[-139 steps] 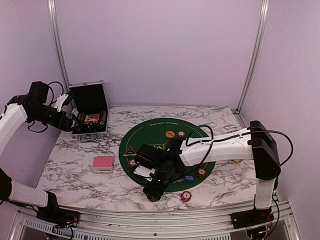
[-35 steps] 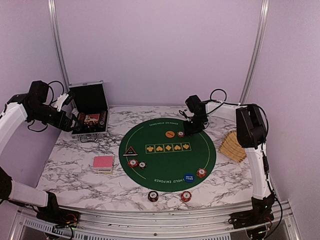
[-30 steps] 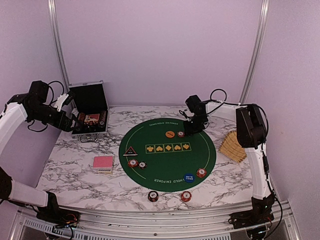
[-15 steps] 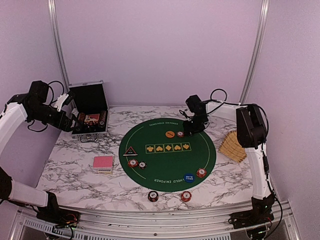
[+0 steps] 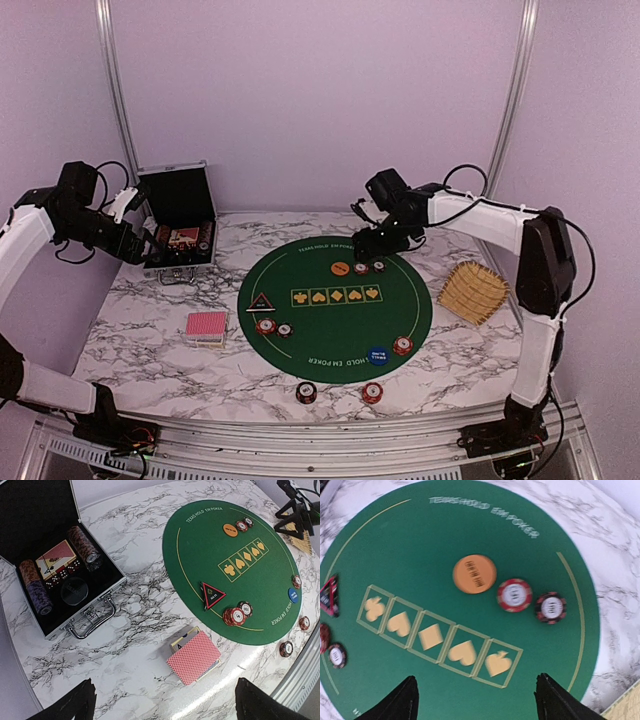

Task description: Distribute texas hold em gaming equipment

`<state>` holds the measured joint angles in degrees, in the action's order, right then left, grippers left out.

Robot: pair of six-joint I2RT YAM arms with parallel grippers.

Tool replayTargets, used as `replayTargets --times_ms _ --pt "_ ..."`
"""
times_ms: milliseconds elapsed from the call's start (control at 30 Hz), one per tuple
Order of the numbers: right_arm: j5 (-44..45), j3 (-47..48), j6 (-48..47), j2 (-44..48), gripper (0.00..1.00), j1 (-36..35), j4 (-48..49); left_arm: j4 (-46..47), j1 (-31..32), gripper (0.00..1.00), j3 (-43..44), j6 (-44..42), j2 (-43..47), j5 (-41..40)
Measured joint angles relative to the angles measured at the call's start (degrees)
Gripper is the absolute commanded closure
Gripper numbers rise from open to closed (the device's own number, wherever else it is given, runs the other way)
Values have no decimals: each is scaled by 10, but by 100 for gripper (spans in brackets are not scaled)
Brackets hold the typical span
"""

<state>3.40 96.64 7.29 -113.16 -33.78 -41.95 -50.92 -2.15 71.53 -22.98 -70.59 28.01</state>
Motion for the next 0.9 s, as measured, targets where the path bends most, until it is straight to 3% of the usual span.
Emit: replayTargets --times_ms 233,367,600,900 --pt "-33 -102 -1 56 7 -196 -8 -1 0 1 0 -5 0 0" --pt "-69 -119 -3 56 5 -270 -31 -3 0 1 0 -5 0 0" --pt "-106 -121 -6 52 6 -330 -42 -5 0 1 0 -5 3 0" --pt "-128 -121 -19 6 11 -343 -42 -10 0 1 0 -5 5 0"
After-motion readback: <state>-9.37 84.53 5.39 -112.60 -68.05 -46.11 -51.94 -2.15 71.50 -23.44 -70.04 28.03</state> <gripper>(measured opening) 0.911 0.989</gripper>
